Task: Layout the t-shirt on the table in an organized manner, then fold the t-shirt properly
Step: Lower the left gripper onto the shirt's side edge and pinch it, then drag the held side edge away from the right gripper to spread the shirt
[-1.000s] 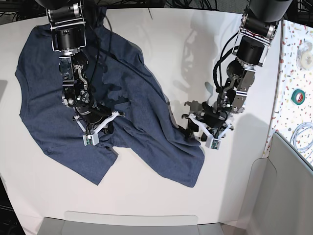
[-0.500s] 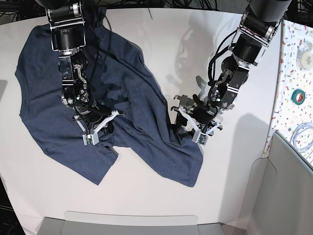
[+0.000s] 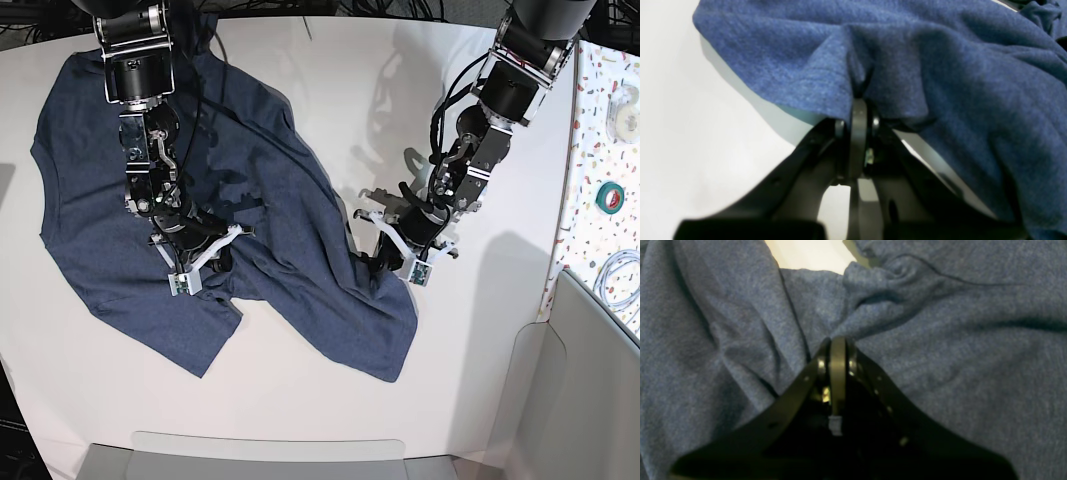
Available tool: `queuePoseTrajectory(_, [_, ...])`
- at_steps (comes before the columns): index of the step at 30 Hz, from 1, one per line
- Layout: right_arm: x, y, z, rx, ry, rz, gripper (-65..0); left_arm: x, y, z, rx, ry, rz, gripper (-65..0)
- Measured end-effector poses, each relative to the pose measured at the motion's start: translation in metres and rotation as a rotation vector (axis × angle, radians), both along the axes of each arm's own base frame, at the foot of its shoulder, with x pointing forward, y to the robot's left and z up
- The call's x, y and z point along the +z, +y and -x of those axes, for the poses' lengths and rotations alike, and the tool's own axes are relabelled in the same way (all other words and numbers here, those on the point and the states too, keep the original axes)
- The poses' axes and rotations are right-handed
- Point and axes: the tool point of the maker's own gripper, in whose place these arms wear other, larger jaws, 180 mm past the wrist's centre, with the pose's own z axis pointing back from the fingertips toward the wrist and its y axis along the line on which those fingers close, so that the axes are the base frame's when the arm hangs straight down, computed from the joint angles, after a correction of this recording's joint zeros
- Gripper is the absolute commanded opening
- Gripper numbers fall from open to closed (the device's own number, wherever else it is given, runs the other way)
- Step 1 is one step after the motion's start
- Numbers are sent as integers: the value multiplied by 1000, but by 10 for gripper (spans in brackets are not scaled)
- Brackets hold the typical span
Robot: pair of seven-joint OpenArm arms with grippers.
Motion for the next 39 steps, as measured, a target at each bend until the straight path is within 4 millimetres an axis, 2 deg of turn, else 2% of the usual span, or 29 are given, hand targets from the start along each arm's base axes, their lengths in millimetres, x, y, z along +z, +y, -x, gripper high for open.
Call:
queuePoseTrajectory(3, [0,0,0,3,0,0,-650,5,9,8,-17,-17,-23,-650])
queuePoseTrajectory(6, [0,0,0,3,0,0,-650,11,14,24,-55,-19,-48,-650])
queuePoseTrajectory(10, [0,0,0,3,0,1,-650,35,22,36,-123,-38,-114,-650])
queuePoseTrajectory(14, [0,-1,1,3,1,2,-650,44,32,49,-183,37,-225,-650])
queuePoseTrajectory(20, [-1,-2,1,8,2,2,-650,46,48,75,-262,212,-419,-650])
queuePoseTrajectory(26, [-1,-6,2,14,3,2,-650,65,73,75,-258,340,-598,-650])
queuePoseTrajectory(32, [-2,-7,5,15,-2,2,-650,85,87,63,-224,384,-682,-650])
queuePoseTrajectory(37, [-3,-7,5,15,-1,2,-650,89,101,67,-205,459,-747,-650])
queuePoseTrajectory(39, [-3,-7,5,14,-5,1,-650,91,101,64,-202,446,-746,-650])
